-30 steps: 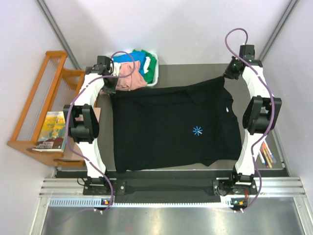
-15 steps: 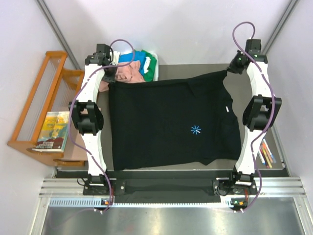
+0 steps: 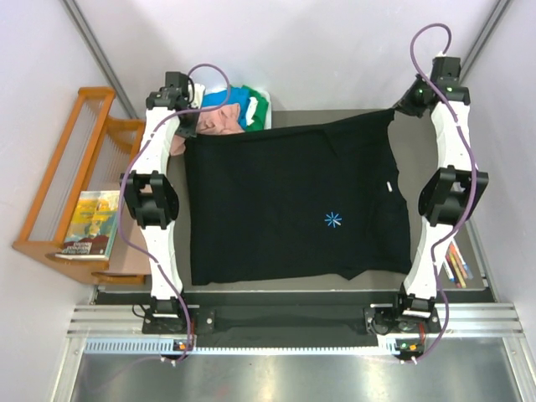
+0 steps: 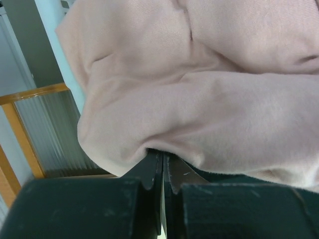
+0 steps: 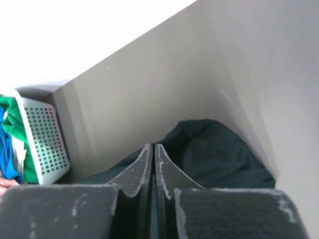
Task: Fold and stack the t-shirts
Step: Fold the tshirt
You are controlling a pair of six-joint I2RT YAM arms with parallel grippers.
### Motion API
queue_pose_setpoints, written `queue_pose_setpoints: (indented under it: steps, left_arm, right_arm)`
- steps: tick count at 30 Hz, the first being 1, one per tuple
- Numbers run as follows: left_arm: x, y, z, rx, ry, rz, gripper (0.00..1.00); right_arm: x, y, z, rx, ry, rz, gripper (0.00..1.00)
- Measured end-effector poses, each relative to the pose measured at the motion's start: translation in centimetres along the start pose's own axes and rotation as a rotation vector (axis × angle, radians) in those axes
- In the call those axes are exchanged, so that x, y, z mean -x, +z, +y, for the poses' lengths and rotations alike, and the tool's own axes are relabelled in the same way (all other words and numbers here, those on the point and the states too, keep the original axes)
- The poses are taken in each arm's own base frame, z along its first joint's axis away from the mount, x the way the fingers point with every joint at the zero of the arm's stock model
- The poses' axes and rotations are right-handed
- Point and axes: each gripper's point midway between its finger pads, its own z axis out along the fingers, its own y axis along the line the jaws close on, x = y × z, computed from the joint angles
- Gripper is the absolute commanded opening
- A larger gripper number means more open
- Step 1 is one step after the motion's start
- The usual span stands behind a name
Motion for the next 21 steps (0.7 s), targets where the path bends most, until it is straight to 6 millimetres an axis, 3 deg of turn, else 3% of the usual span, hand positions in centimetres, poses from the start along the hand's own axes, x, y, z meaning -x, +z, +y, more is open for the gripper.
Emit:
queue_pose_setpoints:
  steps: [3,7,14,21]
  left_arm:
    - [-0.1,0.2,-0.1,-0.006,-0.002,0.006,0.00]
    - [-0.9,0.3,-0.7,-0.039,-0.013,0.024,0.00]
    - [-7.2,-1.3,-3.2,-0.169,-0.013,0.153,0.03]
    - [-10.9,-4.8,-5.0,-0.255,0.012,0.201,0.03]
  right_arm:
    - [-0.8,-0.5,-0.2,-0.003,0.003,0.012,0.00]
    - [-4.1,-2.0,-1.8,-0.035,0.019,0.063,0.00]
    - [-8.8,-5.7,-3.8,-0.074,0.031,0.088,0.00]
    - [-10.6,-8.0,-4.5,-0.079,0.025,0.060,0.00]
